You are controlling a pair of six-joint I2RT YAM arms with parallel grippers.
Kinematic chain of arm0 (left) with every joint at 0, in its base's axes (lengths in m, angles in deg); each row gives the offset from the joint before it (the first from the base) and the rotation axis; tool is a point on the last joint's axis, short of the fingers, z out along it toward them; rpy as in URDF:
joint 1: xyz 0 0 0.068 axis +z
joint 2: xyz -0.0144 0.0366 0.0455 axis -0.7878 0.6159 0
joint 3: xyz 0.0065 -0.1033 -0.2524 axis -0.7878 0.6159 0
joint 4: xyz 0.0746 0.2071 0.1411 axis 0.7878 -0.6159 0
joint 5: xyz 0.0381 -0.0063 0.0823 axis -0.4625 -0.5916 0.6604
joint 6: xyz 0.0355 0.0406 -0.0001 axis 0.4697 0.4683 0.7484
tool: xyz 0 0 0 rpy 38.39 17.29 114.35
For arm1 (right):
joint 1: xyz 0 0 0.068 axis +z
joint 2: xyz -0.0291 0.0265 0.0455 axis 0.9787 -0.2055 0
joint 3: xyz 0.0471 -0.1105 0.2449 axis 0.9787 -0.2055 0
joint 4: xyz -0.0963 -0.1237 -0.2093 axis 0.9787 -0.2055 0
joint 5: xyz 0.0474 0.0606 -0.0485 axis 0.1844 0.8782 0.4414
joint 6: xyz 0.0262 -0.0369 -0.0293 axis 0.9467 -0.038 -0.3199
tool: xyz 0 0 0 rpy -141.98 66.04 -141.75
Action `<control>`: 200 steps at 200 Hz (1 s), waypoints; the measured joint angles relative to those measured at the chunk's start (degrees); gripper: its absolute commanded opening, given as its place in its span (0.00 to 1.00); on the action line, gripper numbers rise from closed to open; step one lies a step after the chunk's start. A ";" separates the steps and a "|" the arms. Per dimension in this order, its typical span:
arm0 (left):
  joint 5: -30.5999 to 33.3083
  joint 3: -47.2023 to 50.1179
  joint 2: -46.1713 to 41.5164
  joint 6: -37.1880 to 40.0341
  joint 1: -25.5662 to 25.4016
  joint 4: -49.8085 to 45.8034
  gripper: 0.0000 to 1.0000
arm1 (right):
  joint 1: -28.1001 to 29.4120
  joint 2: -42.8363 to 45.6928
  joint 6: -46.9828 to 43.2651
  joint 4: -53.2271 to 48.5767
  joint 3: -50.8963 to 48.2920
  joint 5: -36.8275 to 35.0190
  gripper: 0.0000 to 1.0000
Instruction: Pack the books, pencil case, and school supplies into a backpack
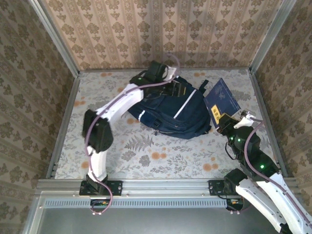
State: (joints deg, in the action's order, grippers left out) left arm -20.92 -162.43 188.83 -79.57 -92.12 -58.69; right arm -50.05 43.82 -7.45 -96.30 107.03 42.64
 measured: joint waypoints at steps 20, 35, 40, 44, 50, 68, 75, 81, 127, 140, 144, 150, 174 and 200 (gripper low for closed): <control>-3.43 -8.68 8.37 0.98 -0.50 -3.48 0.48 | 0.00 1.73 -2.10 -2.60 0.00 -1.29 0.00; -6.01 -11.65 12.39 0.76 -0.85 -4.55 0.44 | 0.00 2.56 -3.63 -3.54 0.00 -2.16 0.00; -6.86 -12.24 13.40 0.50 -0.96 -4.66 0.43 | 0.00 2.60 -4.04 -3.72 0.00 -2.34 0.00; -7.52 -12.63 14.19 0.52 -1.05 -4.81 0.43 | 0.00 2.58 -4.39 -3.80 0.00 -2.45 0.00; -8.35 -13.00 15.06 0.33 -1.25 -4.96 0.41 | 0.00 2.58 -4.87 -3.91 0.00 -2.54 0.00; -10.34 -13.55 16.87 -0.31 -2.29 -5.35 0.37 | 0.00 2.58 -5.79 -4.00 -0.46 -2.64 0.00; -10.75 -13.62 17.16 -0.37 -2.75 -5.51 0.37 | 0.00 2.58 -6.08 -3.98 -0.81 -2.64 0.00; -10.88 -13.70 17.29 -0.37 -3.28 -5.70 0.36 | 0.00 2.58 -6.25 -3.98 -1.25 -2.64 0.00; -7.54 -13.79 17.29 -0.87 -4.57 -7.76 0.10 | 0.00 2.19 -6.36 -3.67 -3.21 -2.40 0.00; -5.84 -13.79 17.29 -0.81 -4.57 -8.24 0.00 | 0.00 1.99 -6.36 -3.10 -3.21 -2.21 0.00; -5.42 -13.79 17.29 -0.09 -4.57 -8.48 0.00 | 0.00 1.97 -6.36 -3.06 -3.21 -2.21 0.00; -4.92 -13.79 17.29 0.00 -4.57 -8.81 0.00 | 0.00 1.92 -6.36 -3.06 -3.21 -2.19 0.00; -3.69 -14.38 17.27 0.61 -4.72 -10.38 0.00 | 0.00 1.66 -6.47 -3.15 -2.93 -2.19 0.00; -3.50 -15.43 15.72 1.36 -4.33 -12.61 0.00 | 0.00 1.68 -6.73 -3.61 -1.36 -2.25 0.00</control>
State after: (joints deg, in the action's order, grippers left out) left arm -24.42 -177.86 204.55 -78.22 -96.45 -71.30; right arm -50.05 45.50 -14.18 -99.90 105.67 40.39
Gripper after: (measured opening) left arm 0.047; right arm 0.126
